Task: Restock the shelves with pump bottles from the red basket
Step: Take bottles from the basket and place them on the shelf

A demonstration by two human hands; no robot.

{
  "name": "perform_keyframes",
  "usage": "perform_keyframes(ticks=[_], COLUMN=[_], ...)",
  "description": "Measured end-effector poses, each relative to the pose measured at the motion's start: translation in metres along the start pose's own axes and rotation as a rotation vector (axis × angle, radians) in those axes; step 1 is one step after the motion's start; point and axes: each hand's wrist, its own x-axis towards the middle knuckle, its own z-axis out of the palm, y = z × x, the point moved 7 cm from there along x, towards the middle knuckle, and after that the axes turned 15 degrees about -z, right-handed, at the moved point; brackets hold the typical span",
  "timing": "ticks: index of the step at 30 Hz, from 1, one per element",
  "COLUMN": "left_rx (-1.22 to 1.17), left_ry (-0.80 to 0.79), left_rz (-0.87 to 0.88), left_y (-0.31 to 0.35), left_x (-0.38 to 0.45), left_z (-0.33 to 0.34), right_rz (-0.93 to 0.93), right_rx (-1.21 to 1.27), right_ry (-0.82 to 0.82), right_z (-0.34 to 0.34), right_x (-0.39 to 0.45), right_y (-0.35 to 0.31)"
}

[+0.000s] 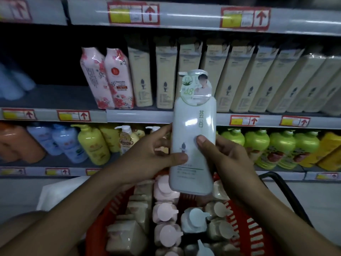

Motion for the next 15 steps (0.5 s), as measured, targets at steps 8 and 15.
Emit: perform_keyframes(ticks=[8,15], left_rx=[-0.123,-0.149], left_ry=[0.236,0.289], left_rz=[0.129,0.304], left_y=[0.053,0.118], left_x=[-0.054,-0.080], left_z=[-0.040,-0.079], right_rz=[-0.157,-0.340], right_rx=[-0.032,-0.089], right_ry=[0.037,0.011], right_z=[0.032,0.057], right_x=[0.010,0.042], right_y=[-0.074,-0.147])
